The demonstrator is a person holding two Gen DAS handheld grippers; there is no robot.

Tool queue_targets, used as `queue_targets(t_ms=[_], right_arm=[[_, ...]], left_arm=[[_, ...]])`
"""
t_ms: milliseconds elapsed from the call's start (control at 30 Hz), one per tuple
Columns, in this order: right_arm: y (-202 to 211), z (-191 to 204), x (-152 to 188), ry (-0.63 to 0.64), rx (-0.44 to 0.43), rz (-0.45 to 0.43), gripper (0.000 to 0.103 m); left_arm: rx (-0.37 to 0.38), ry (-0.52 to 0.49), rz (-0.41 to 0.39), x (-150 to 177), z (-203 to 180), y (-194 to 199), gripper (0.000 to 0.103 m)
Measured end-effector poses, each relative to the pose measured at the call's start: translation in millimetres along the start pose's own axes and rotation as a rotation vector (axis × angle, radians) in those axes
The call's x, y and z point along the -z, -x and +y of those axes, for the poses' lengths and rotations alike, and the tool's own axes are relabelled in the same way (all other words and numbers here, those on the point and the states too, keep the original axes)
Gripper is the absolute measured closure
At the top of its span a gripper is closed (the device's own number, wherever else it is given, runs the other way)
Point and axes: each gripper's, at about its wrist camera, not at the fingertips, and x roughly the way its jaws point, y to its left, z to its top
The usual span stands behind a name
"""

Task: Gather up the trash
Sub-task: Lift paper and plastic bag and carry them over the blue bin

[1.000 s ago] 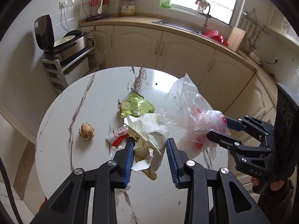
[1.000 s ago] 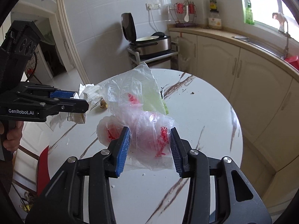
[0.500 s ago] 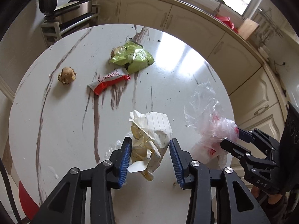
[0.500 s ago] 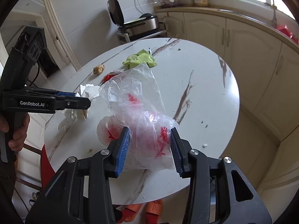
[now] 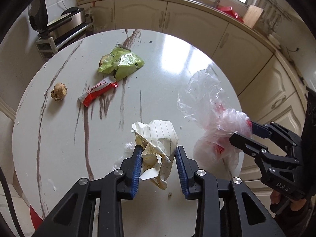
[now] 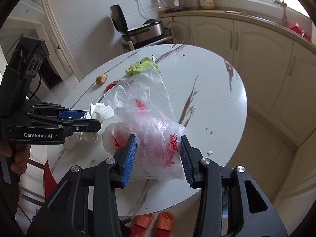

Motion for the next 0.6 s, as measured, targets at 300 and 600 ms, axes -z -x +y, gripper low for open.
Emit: queue_targets(t_ms=[300, 600], right_arm=[[60.8, -38.1, 8.0, -0.096, 0.038, -0.139, 0.063], [124.1, -112.0, 49.8, -0.19, 0.305, -0.195, 0.062]], left_arm=[[0.05, -0.102, -0.083, -19.1, -54.5, 31.8, 0.073], [0.164, -0.275, -0.037, -47.1, -169.5, -18.9, 0.073]])
